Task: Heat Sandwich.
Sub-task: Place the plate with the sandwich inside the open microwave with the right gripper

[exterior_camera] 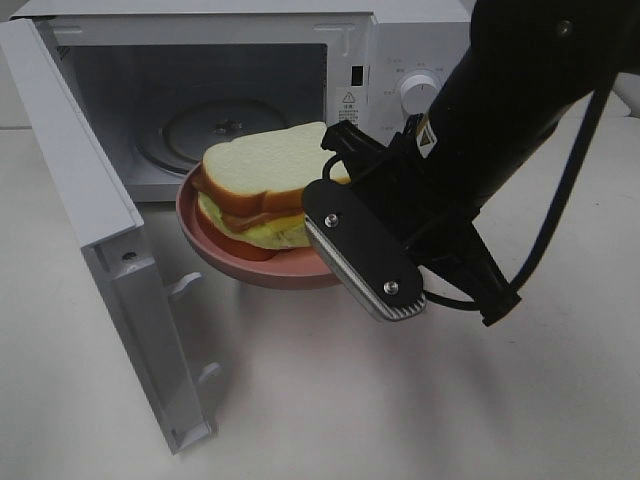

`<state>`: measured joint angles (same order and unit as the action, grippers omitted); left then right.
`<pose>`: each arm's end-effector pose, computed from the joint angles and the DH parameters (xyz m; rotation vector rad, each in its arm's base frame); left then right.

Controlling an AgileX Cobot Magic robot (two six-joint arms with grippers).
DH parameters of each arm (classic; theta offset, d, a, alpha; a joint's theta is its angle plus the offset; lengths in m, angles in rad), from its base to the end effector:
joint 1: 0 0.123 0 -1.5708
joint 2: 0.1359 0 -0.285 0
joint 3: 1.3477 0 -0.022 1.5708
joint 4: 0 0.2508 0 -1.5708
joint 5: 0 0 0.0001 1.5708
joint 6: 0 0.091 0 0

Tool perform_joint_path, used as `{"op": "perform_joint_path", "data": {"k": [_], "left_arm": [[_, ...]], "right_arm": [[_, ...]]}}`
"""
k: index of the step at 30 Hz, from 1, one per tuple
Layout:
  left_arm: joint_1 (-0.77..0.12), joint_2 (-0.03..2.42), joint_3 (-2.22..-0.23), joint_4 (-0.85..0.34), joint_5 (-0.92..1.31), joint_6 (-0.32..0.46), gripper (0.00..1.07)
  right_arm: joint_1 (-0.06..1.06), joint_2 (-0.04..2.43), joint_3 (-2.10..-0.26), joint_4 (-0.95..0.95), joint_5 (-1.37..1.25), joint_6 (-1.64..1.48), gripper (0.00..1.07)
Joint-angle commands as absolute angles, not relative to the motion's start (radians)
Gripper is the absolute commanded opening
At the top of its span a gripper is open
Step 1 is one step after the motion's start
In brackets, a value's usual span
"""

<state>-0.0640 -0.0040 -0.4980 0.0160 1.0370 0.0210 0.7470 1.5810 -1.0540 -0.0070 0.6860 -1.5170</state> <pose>-0.0042 0.0015 0.2787 0.0852 2.0167 -0.0082 0.2328 0.2150 0.2359 -2.4661 1.1507 -0.2384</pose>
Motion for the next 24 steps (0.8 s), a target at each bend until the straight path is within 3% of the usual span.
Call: {"op": "perform_joint_path", "data": {"k": [1, 24], "left_arm": [[-0.062, -0.031, -0.494, 0.010, 1.028, 0.022, 0.89], [-0.062, -0.031, -0.494, 0.010, 1.028, 0.022, 0.89]], "right_arm": [[0.742, 1.593, -1.079, 0.000, 0.670, -1.539, 0.01], [0.731, 1.799, -1.302, 0.010, 0.714, -1.570, 0.01]]}}
